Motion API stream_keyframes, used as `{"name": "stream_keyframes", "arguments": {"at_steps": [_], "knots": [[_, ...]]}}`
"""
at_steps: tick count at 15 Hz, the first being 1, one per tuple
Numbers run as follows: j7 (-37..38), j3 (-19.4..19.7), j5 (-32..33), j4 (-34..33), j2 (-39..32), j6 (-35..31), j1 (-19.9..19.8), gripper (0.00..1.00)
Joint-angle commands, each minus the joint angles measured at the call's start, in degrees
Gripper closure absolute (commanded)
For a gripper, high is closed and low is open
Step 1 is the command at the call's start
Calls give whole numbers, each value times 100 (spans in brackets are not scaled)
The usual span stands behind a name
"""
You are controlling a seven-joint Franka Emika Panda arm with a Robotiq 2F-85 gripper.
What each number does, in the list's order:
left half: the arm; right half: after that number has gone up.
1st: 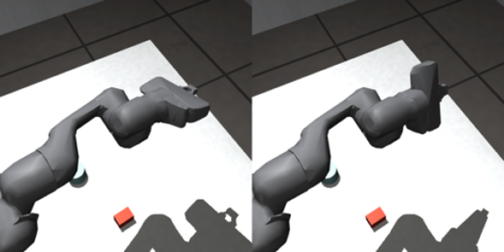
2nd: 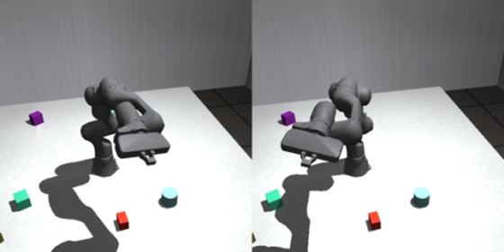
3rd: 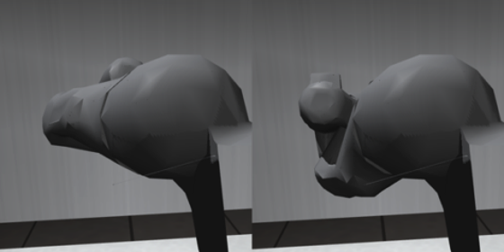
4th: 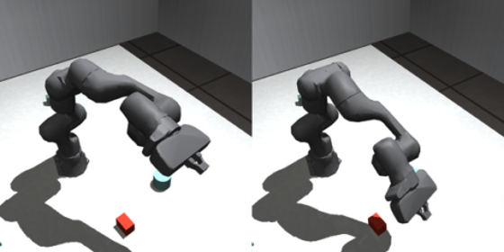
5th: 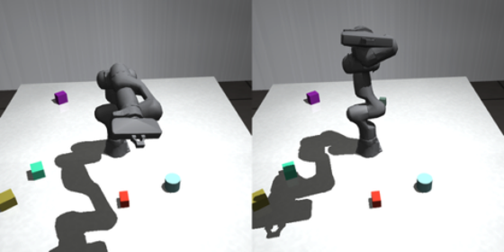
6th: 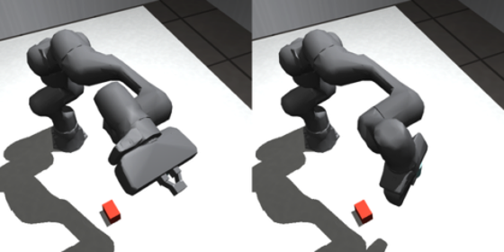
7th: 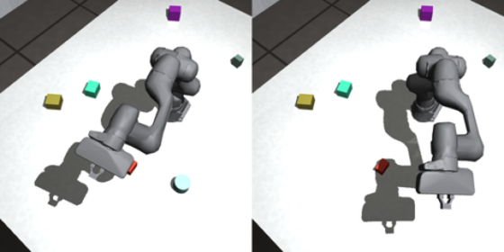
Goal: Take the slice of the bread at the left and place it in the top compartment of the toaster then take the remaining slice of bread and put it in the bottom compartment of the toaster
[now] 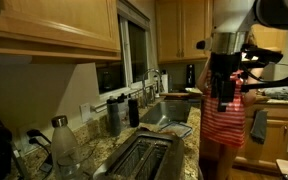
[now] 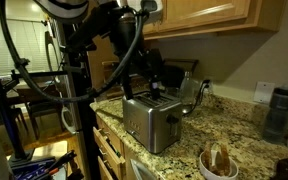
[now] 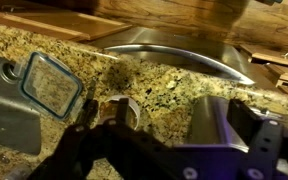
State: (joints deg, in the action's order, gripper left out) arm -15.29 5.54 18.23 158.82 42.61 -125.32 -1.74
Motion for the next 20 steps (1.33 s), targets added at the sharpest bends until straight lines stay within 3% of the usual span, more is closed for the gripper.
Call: {"name": "stream_keyframes", "arguments": {"at_steps": [1,6,20], "knots": [[-43,246,247,-7,-447,-729,-346,0],[-131,445,232,-102,-1141,-1471,-657,0],[-1972,1149,1,-832,-2574,-1959,-590,0]]}}
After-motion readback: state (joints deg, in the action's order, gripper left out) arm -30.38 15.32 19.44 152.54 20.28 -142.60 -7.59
